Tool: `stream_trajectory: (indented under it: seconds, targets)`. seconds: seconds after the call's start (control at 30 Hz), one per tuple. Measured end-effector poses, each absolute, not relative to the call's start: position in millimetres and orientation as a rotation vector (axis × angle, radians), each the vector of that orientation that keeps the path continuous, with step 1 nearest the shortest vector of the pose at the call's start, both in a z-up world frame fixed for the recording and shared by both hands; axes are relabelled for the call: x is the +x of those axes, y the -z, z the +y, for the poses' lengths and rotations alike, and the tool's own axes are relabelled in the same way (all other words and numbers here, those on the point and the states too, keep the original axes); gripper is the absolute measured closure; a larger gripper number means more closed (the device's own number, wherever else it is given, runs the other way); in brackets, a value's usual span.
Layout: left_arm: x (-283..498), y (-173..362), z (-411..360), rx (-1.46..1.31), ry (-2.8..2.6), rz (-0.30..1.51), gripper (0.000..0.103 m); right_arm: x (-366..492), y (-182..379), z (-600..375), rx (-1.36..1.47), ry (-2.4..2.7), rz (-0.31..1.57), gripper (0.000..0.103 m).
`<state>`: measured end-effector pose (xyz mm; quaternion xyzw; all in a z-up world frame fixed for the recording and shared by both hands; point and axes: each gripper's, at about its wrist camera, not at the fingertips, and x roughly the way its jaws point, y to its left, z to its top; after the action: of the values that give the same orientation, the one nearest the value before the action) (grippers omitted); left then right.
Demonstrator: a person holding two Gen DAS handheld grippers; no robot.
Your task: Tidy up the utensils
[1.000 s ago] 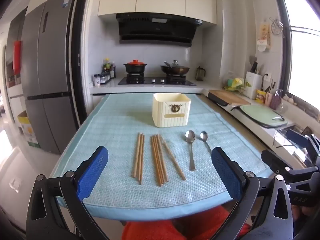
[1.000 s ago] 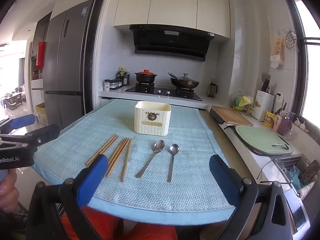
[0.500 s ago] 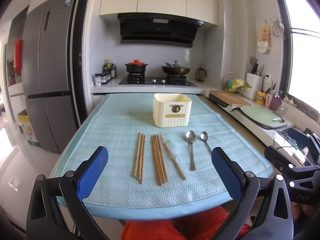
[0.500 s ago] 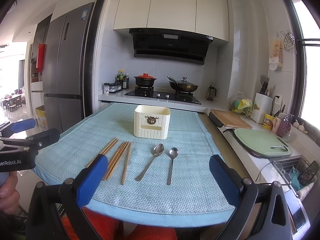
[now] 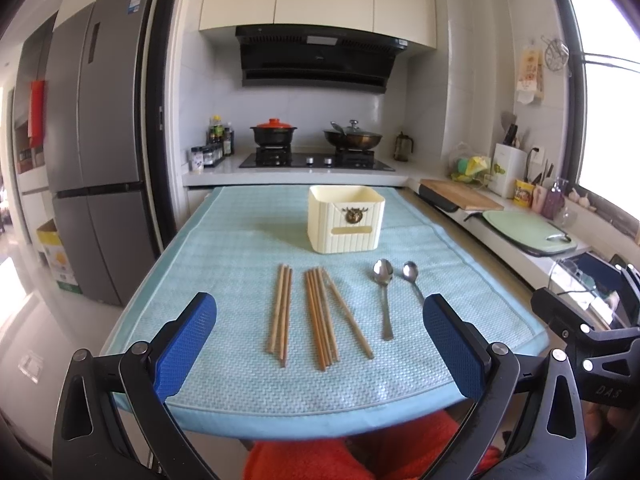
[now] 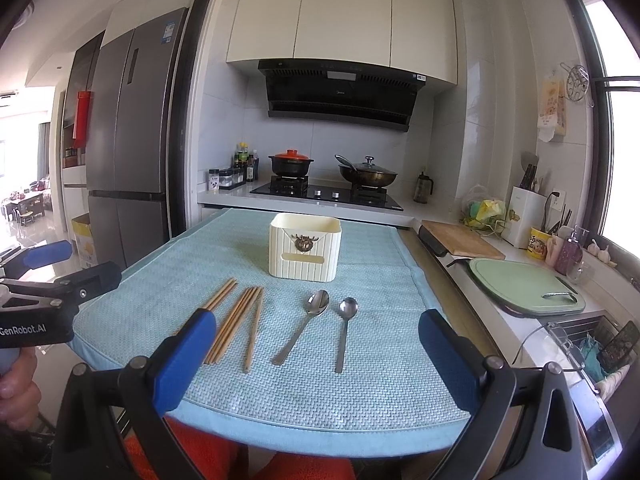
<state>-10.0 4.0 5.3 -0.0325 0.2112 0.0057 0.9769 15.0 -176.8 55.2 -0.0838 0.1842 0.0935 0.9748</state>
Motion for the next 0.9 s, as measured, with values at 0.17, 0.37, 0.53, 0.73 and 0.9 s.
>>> stream_trajectory:
  seconds: [0.17,0.37,0.53,0.73,0.9]
  targets:
    - [-10.7,-5.4,4.1,-0.065,-0.013,0.426,0.000,15.2,-55.5,-176.3,-0.170,-0.188,0.367,0.000]
    - [-11.2,-5.0,3.9,-0.062,-0.014,0.428,0.000,16.9,-53.5,-175.9,-0.169,-0.192,0.372,0.000]
    - [-10.2,-4.0,2.6,-0.060,-0.013,0.430,0.000,15.3,-52.8,-175.6,-0.168,-0.193,0.372,0.000]
    - [-10.8,-3.8,1.3,-0.057,-0.013,0.430,0.000,15.4,-53.1,-175.6,-0.167,-0.193,0.372,0.000]
    - [-10.4,-3.2,0.4,-0.055,-0.012,0.432,0.000,16.0,-53.5,-176.0,-0.168,-0.197,0.376,0.000]
